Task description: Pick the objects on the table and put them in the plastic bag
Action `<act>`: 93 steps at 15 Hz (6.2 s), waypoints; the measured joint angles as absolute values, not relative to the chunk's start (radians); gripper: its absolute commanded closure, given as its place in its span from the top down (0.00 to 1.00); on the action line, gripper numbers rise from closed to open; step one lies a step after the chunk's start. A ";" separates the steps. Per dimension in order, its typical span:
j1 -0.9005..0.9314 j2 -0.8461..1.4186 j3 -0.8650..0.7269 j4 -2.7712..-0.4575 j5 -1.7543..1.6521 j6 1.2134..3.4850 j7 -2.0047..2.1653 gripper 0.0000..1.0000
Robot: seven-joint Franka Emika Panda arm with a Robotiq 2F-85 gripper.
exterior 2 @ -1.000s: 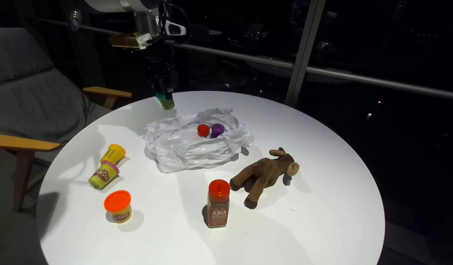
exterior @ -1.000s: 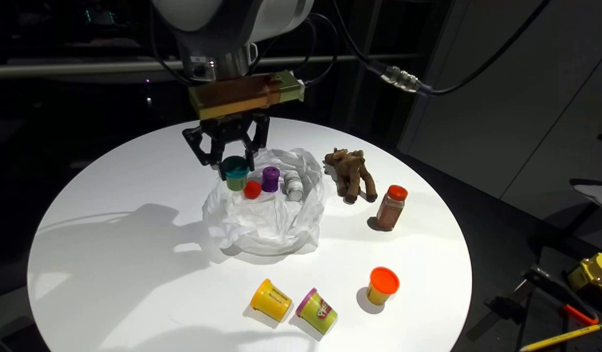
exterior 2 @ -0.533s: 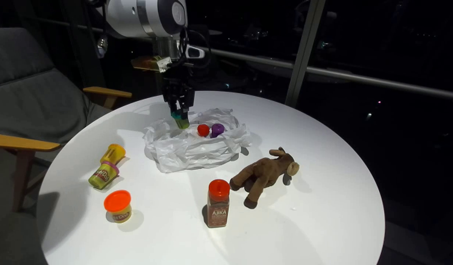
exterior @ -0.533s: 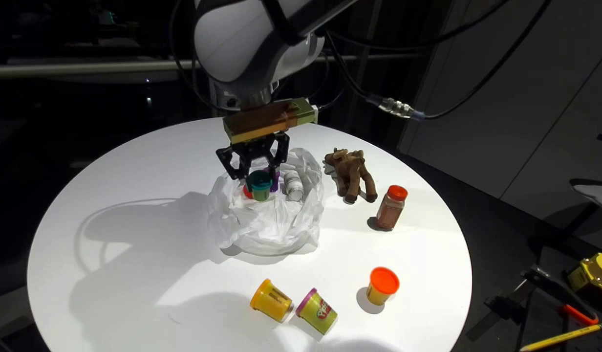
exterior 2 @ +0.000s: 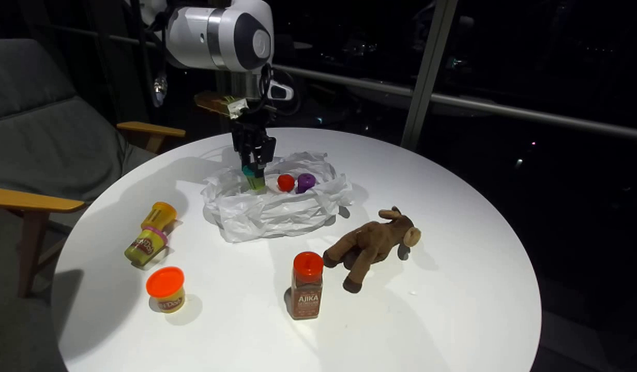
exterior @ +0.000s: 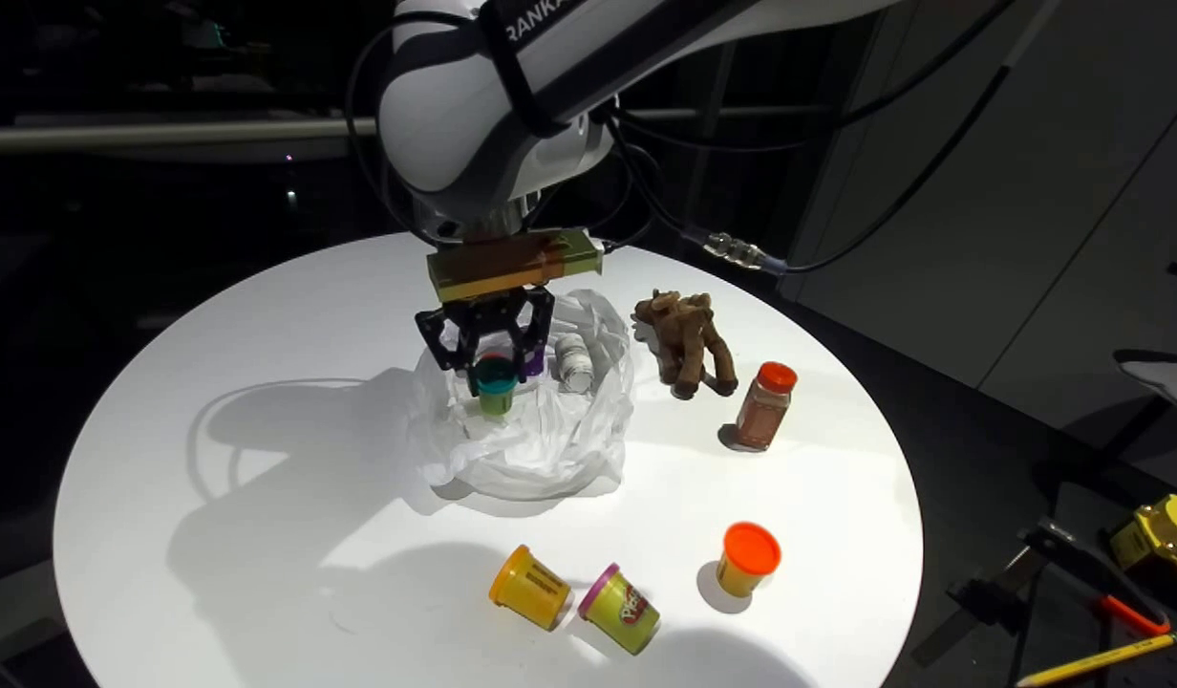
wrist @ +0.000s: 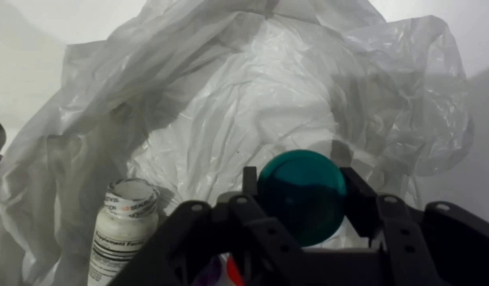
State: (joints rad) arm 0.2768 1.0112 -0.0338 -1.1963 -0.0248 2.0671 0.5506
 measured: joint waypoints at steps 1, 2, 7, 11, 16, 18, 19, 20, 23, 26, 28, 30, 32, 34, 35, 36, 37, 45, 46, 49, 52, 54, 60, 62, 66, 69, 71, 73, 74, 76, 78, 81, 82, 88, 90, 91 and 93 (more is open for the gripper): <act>0.275 1.022 -0.028 -1.180 -0.014 2.064 0.550 0.28; 0.274 1.033 -0.026 -1.164 -0.010 2.064 0.550 0.28; 0.274 1.100 -0.028 -1.082 -0.008 2.066 0.550 0.79; 0.277 1.122 -0.029 -1.047 -0.011 2.064 0.547 1.00; 0.346 1.023 -0.041 -1.110 -0.102 2.069 0.545 1.00; 0.392 0.957 -0.041 -1.198 -0.156 2.088 0.540 0.99; 0.414 0.929 -0.040 -1.247 -0.175 2.101 0.540 1.00; 0.433 0.905 -0.039 -1.295 -0.188 2.114 0.540 1.00; 0.475 0.844 -0.029 -1.442 -0.213 2.160 0.539 1.00; 0.484 0.791 -0.007 -1.589 -0.216 2.207 0.525 1.00; 0.483 0.750 0.009 -1.694 -0.216 2.235 0.505 1.00; 0.476 0.709 0.026 -1.786 -0.215 2.250 0.478 1.00; 0.461 0.679 0.047 -1.851 -0.212 2.268 0.441 1.00; 0.443 0.659 0.071 -1.898 -0.210 2.311 0.402 1.00; 0.434 0.653 0.082 -1.915 -0.209 2.335 0.381 1.00; 0.424 0.649 0.094 -1.928 -0.206 2.356 0.356 1.00; 0.415 0.649 0.105 -1.938 -0.202 2.371 0.331 1.00; 0.381 0.671 0.133 -1.962 -0.170 2.430 0.230 1.00; 0.381 0.677 0.135 -1.961 -0.167 2.441 0.226 1.00; 0.380 0.691 0.136 -1.959 -0.166 2.463 0.221 0.73; 0.373 0.692 0.119 -1.957 -0.168 2.479 0.215 0.49; 0.370 0.692 0.100 -1.955 -0.172 2.491 0.213 0.33; 0.352 0.692 0.084 -1.947 -0.173 2.494 0.178 0.75; 0.350 0.694 0.084 -1.947 -0.173 2.494 0.166 0.91; 0.349 0.710 0.083 -1.944 -0.173 2.494 0.160 1.00; 0.350 0.733 0.083 -1.931 -0.173 2.499 0.160 1.00; 0.352 0.754 0.083 -1.914 -0.173 2.501 0.160 0.75; 0.355 0.777 0.083 -1.891 -0.173 2.502 0.161 0.59; 0.357 0.787 0.083 -1.880 -0.173 2.504 0.162 0.51; 0.363 0.792 0.083 -1.867 -0.173 2.505 0.165 0.35; 0.371 0.787 0.080 -1.860 -0.173 2.505 0.181 0.22; 0.381 0.764 0.067 -1.855 -0.173 2.498 0.220 0.18; 0.384 0.749 0.061 -1.855 -0.173 2.489 0.236 0.18; 0.392 0.607 0.009 -1.830 -0.189 2.433 0.344 0.18; 0.384 0.602 -0.023 -1.799 -0.197 2.434 0.364 0.18; 0.374 0.613 -0.034 -1.782 -0.197 2.435 0.372 0.18; 0.354 0.658 -0.055 -1.742 -0.197 2.440 0.387 0.18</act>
State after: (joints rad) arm 0.3545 0.6581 -0.0548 -1.7416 -0.1972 2.4395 0.3868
